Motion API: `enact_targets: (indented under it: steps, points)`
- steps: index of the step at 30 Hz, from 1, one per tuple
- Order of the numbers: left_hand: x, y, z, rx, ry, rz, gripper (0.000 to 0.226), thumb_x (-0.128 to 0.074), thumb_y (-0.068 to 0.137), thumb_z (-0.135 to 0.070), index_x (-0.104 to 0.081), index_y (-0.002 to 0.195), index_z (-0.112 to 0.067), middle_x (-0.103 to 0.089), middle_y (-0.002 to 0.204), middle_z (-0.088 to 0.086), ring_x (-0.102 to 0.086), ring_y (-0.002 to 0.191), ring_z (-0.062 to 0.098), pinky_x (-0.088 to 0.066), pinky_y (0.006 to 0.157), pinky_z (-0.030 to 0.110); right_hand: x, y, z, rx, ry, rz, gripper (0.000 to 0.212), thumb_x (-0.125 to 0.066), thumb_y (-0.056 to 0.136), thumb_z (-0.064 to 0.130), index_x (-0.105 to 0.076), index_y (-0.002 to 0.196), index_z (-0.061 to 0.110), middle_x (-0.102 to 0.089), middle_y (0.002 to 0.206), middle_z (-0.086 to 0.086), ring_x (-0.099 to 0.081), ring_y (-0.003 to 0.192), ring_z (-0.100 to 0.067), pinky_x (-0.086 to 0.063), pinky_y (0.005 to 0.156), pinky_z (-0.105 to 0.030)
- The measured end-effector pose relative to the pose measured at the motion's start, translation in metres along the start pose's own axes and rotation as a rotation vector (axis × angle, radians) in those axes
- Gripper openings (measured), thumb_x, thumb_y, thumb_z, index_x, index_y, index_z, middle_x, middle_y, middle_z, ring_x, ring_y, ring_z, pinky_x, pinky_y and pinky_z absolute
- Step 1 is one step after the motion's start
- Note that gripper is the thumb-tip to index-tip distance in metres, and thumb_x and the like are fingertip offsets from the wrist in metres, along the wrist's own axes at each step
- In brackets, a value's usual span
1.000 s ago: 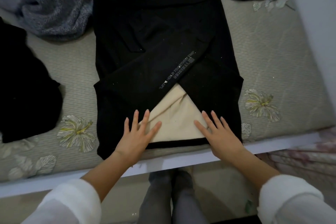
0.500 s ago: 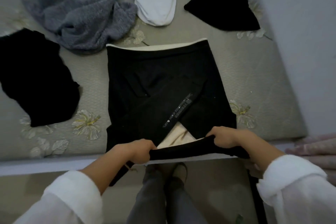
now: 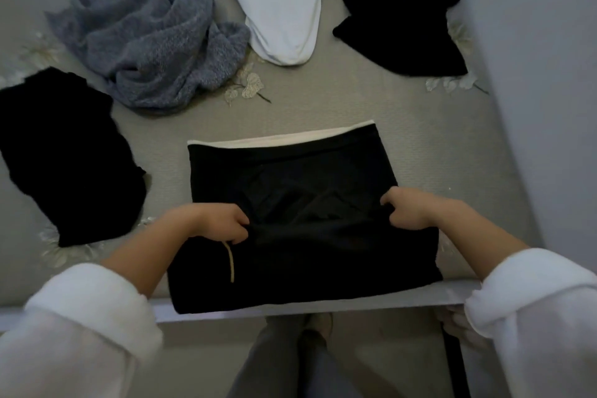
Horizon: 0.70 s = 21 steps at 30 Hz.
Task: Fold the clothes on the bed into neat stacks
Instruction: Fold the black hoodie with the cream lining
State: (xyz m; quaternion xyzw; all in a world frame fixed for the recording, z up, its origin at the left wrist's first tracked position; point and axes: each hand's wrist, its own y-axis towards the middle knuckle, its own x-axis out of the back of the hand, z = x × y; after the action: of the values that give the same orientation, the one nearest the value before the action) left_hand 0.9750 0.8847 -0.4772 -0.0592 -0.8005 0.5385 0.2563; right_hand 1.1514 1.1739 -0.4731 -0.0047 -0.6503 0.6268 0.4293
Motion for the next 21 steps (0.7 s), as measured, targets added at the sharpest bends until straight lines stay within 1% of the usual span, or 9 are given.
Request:
enact_targets:
  steps: [2, 4, 6, 8, 11, 14, 17, 19, 21]
  points:
    - [0.026, 0.011, 0.013, -0.028, -0.03, -0.095, 0.015, -0.054, 0.086, -0.024, -0.068, 0.086, -0.017, -0.068, 0.091, 0.006, -0.063, 0.086, 0.019, -0.049, 0.084, 0.035, 0.018, 0.017, 0.003, 0.017, -0.043, -0.076, 0.044, -0.053, 0.088, 0.014, -0.052, 0.132, 0.017, -0.057, 0.125, -0.009, -0.056, 0.111, -0.026, -0.045, 0.081, -0.03]
    - [0.051, 0.024, 0.023, -0.047, 0.012, -0.179, 0.011, -0.055, 0.09, -0.028, -0.065, 0.091, -0.025, -0.067, 0.096, 0.001, -0.061, 0.089, 0.015, -0.049, 0.084, 0.032, 0.032, 0.034, 0.008, 0.018, -0.129, -0.184, 0.033, -0.054, 0.09, 0.02, -0.054, 0.122, 0.018, -0.06, 0.116, -0.008, -0.058, 0.104, -0.027, -0.041, 0.072, -0.03]
    - [0.07, 0.041, 0.033, -0.033, 0.112, -0.272, 0.022, -0.054, 0.092, -0.029, -0.063, 0.112, -0.025, -0.064, 0.112, 0.003, -0.058, 0.102, 0.019, -0.047, 0.088, 0.033, 0.04, 0.054, 0.014, 0.011, -0.254, -0.339, 0.02, -0.052, 0.093, 0.026, -0.051, 0.111, 0.016, -0.063, 0.11, -0.008, -0.06, 0.101, -0.028, -0.038, 0.07, -0.032]
    - [0.082, 0.057, 0.042, 0.004, 0.216, -0.367, 0.037, -0.052, 0.093, -0.029, -0.054, 0.13, -0.024, -0.059, 0.125, 0.006, -0.054, 0.115, 0.025, -0.046, 0.092, 0.035, 0.041, 0.074, 0.021, -0.007, -0.334, -0.481, 0.019, -0.046, 0.097, 0.03, -0.046, 0.109, 0.016, -0.063, 0.109, -0.006, -0.06, 0.101, -0.027, -0.038, 0.078, -0.036]
    - [0.092, 0.078, 0.055, 0.022, 0.284, -0.508, 0.033, -0.048, 0.095, -0.028, -0.052, 0.127, -0.026, -0.06, 0.124, 0.007, -0.056, 0.112, 0.028, -0.049, 0.087, 0.038, 0.04, 0.104, 0.029, -0.044, -0.344, -0.621, 0.02, -0.042, 0.098, 0.029, -0.044, 0.114, 0.017, -0.063, 0.107, -0.002, -0.059, 0.101, -0.025, -0.036, 0.088, -0.039]
    - [0.097, 0.091, 0.063, 0.036, 0.299, -0.617, 0.024, -0.046, 0.097, -0.031, -0.053, 0.118, -0.022, -0.064, 0.114, 0.007, -0.06, 0.104, 0.03, -0.048, 0.076, 0.037, 0.045, 0.127, 0.036, -0.087, -0.363, -0.646, 0.027, -0.049, 0.095, 0.024, -0.043, 0.121, 0.018, -0.061, 0.111, -0.002, -0.056, 0.108, -0.025, -0.034, 0.097, -0.045]
    - [0.102, 0.102, 0.069, 0.061, 0.244, -0.679, 0.023, -0.046, 0.097, -0.033, -0.055, 0.115, -0.022, -0.063, 0.111, 0.006, -0.06, 0.102, 0.031, -0.046, 0.077, 0.039, 0.052, 0.148, 0.043, -0.113, -0.432, -0.619, 0.035, -0.054, 0.091, 0.019, -0.042, 0.124, 0.019, -0.061, 0.118, -0.003, -0.053, 0.114, -0.024, -0.029, 0.103, -0.051]
    - [0.1, 0.11, 0.07, 0.098, 0.256, -0.769, 0.023, -0.046, 0.097, -0.033, -0.057, 0.114, -0.022, -0.063, 0.109, 0.005, -0.058, 0.104, 0.029, -0.041, 0.083, 0.04, 0.056, 0.16, 0.046, -0.131, -0.473, -0.601, 0.036, -0.055, 0.089, 0.016, -0.043, 0.123, 0.019, -0.061, 0.118, -0.003, -0.052, 0.115, -0.025, -0.026, 0.105, -0.055]
    - [0.094, 0.118, 0.067, 0.11, 0.279, -0.911, 0.021, -0.05, 0.096, -0.027, -0.06, 0.113, -0.021, -0.063, 0.108, 0.005, -0.054, 0.109, 0.028, -0.033, 0.096, 0.048, 0.059, 0.17, 0.048, -0.158, -0.494, -0.581, 0.037, -0.057, 0.086, 0.013, -0.043, 0.121, 0.019, -0.061, 0.117, -0.004, -0.052, 0.115, -0.025, -0.022, 0.107, -0.059]
